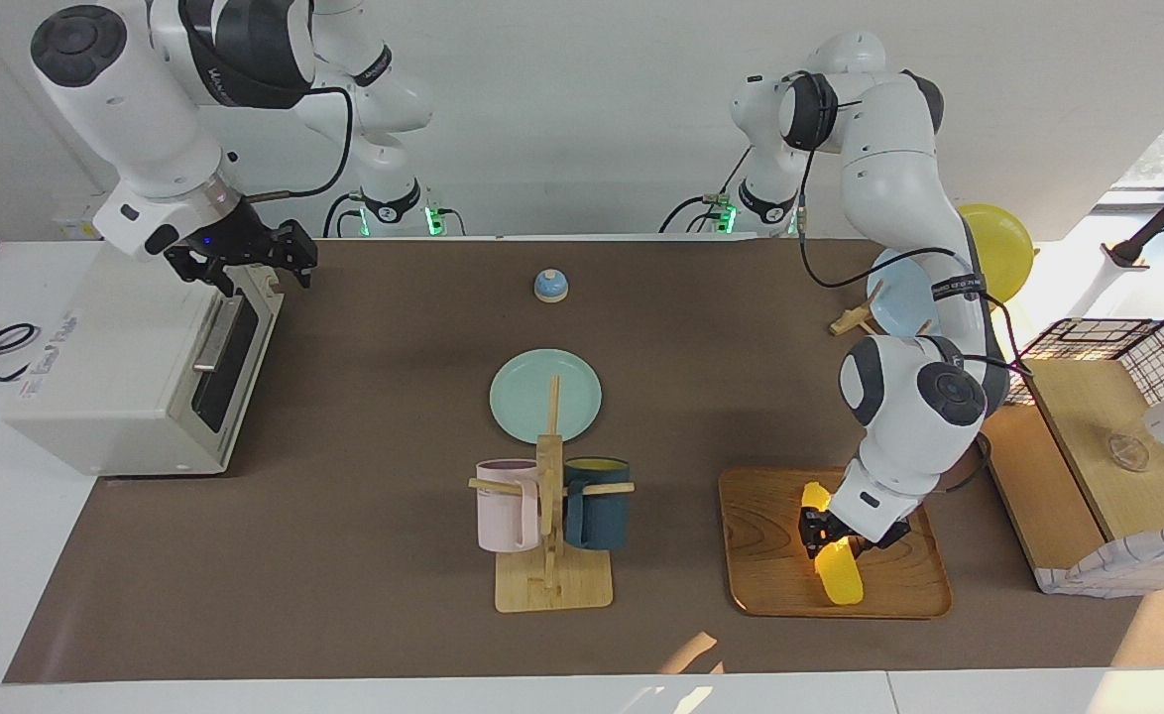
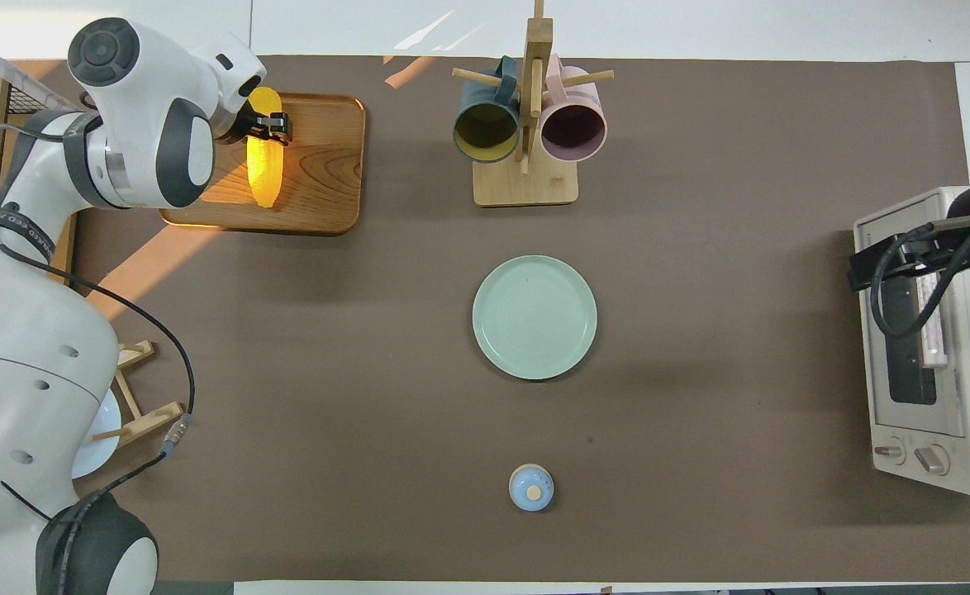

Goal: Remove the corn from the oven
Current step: 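Open the left gripper to release the corn on the tray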

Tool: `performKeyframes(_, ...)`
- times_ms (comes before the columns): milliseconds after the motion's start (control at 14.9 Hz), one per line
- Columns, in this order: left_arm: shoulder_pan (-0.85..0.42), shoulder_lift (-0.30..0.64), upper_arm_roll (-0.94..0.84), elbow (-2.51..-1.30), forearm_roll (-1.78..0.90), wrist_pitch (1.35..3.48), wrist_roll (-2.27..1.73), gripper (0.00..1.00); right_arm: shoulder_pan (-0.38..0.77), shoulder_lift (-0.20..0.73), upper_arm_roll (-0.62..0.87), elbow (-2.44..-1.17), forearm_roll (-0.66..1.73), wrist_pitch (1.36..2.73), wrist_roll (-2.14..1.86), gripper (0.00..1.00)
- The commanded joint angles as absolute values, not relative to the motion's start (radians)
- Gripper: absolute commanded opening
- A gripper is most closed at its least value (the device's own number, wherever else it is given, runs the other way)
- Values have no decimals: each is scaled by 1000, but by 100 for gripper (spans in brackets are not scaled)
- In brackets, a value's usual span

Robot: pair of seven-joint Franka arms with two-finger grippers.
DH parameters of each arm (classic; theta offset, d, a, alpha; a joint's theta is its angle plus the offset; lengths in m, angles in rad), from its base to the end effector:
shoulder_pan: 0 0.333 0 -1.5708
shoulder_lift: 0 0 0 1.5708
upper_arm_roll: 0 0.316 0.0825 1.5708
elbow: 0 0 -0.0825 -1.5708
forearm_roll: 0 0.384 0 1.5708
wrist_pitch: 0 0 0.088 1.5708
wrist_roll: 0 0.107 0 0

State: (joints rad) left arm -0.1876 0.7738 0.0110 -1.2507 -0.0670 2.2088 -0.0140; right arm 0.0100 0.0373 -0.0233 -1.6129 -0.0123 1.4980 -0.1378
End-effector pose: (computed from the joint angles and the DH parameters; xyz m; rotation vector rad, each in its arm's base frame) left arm 0.7546 -0.1393 0.3182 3.0555 -0.2012 0.2745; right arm 0.5543 -0.0085 0.5784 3.1247 0.1948 -0.2396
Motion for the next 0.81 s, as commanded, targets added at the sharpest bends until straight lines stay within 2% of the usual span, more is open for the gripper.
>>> performKeyframes(0, -181, 770, 5, -1244, -51, 2206, 3, 100, 6, 17, -23, -1632, -21, 1491, -141, 100)
performKeyframes(404, -186, 678, 6, -1243, -66, 2063, -8, 100, 6, 18, -23, -1634, -31, 1477, -140, 100)
performKeyframes(740, -181, 482, 11, -1290, -63, 1878, -118, 100, 6, 15, -23, -1641, -31, 1477, -138, 100)
